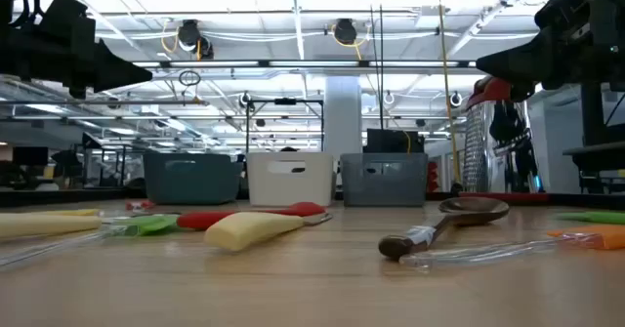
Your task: Pick & Place Kitchen Items
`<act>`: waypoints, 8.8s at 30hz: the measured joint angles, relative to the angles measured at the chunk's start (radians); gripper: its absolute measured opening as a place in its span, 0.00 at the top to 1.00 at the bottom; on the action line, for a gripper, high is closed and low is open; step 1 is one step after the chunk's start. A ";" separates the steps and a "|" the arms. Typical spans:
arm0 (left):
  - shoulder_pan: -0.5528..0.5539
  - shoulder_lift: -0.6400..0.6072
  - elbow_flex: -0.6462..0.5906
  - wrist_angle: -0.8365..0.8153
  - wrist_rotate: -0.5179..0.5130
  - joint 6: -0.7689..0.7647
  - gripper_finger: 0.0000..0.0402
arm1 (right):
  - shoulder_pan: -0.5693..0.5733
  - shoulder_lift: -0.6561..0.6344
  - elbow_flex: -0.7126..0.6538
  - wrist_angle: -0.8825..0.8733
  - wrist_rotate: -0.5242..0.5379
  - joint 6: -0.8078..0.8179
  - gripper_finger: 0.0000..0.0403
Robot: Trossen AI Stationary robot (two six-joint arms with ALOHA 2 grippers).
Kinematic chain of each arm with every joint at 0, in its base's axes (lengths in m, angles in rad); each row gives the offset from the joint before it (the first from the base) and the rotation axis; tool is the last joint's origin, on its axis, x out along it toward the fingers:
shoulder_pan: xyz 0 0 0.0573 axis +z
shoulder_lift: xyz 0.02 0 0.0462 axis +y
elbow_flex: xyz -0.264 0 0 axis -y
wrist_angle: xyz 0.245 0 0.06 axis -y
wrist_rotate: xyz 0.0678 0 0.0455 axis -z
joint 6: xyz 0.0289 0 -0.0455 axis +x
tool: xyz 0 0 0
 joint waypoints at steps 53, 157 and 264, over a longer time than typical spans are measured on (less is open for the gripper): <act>0.000 0.000 0.000 0.000 0.000 0.000 0.95 | 0.000 0.000 0.000 0.000 0.000 0.000 0.99; 0.000 0.000 0.000 0.000 0.000 0.000 0.95 | 0.000 0.000 0.000 0.000 0.000 0.000 0.99; -0.037 0.824 0.662 -0.374 0.242 -0.607 0.61 | -0.001 0.734 0.000 1.027 0.106 -0.130 0.64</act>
